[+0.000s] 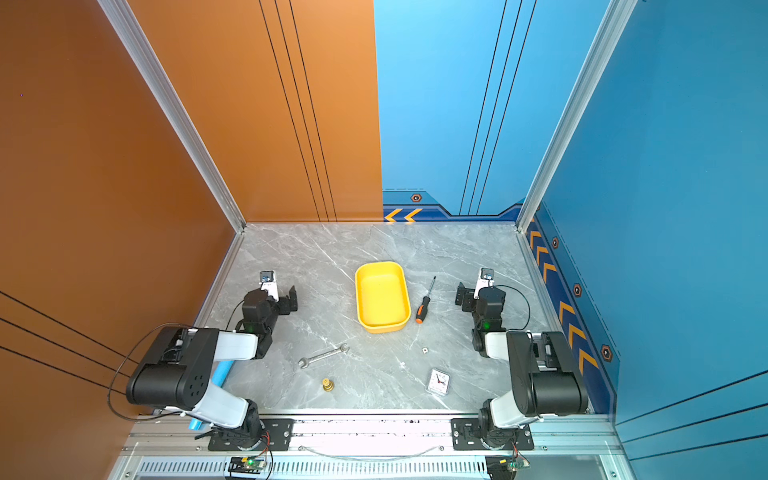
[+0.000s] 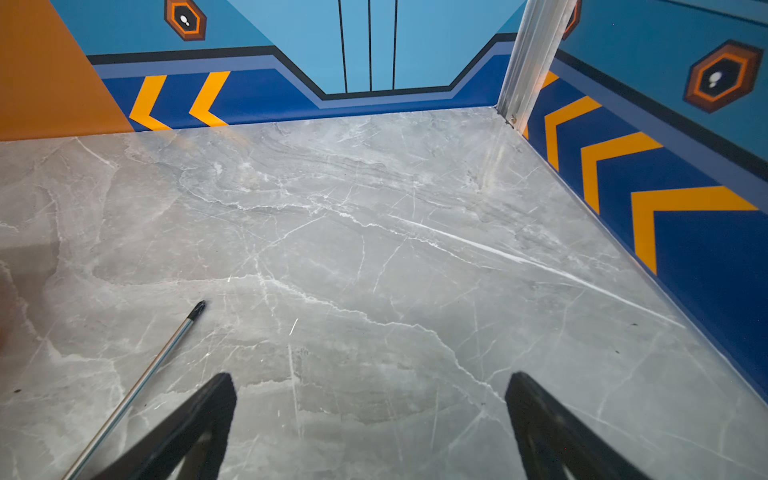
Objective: Put the screwdriver in the bin
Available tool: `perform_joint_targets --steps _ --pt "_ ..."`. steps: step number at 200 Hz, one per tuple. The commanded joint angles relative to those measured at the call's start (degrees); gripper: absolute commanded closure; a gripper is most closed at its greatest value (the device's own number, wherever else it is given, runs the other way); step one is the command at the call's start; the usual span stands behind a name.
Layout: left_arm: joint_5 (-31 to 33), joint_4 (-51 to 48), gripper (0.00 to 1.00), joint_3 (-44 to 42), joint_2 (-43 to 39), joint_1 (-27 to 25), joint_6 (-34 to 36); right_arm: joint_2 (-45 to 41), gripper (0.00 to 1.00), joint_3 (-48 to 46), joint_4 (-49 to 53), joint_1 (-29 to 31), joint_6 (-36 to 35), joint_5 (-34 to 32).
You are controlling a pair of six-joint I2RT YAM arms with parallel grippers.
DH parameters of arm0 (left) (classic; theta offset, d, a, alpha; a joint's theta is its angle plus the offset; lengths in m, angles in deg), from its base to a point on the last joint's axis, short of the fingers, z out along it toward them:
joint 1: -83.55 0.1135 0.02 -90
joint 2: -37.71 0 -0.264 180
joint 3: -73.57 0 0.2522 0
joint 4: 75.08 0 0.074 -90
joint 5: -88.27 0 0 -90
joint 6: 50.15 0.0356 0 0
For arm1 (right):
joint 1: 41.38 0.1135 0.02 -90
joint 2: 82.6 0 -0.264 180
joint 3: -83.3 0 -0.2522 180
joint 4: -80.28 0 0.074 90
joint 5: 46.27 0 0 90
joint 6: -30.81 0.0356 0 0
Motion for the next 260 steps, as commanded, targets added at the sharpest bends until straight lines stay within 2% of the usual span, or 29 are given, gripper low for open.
perform_joint_targets --steps 1,16,39,60,77,112,139,183,232,260 --pt "-1.14 -6.08 0.02 2.48 -3.75 -0.13 0.84 -5.06 0.00 5.18 12.07 1.52 -0.34 -2.94" --pt "-2.41 -10.20 0.02 3.87 -5.90 -0.71 2.10 -7.51 0.00 9.00 20.70 2.41 0.40 -3.36" --pt "-3.22 -18.93 0.02 6.86 -9.88 -2.63 3.41 -8.97 0.00 16.67 37.50 3.32 5.92 -2.53" --pt "-8.74 -26.18 0.02 10.59 -12.19 -2.99 -0.65 -6.96 0.00 23.78 51.43 4.06 11.97 2.41" --pt "-14.92 -27.10 0.02 11.83 -12.45 -3.52 -4.97 -4.36 0.00 26.70 57.02 6.40 16.35 4.90" --pt "-20.73 -27.12 0.02 12.95 -10.52 -6.48 -10.72 0.87 0.00 29.68 61.17 14.73 22.03 2.48" --pt "-21.83 -27.09 0.02 12.37 -10.13 -8.08 -12.18 4.33 0.03 31.43 62.79 18.10 26.36 1.08" --pt "-21.07 -27.13 0.02 10.75 -11.46 -8.59 -11.98 7.70 0.07 33.55 65.79 21.46 28.48 -0.84" --pt "-27.59 -27.11 0.02 11.66 -10.07 -8.36 -13.12 10.35 0.12 33.48 65.40 23.88 29.25 -3.22" --pt "-28.20 -27.00 0.02 11.75 -8.91 -8.39 -13.66 11.36 0.19 33.67 65.41 24.33 29.62 -3.58"
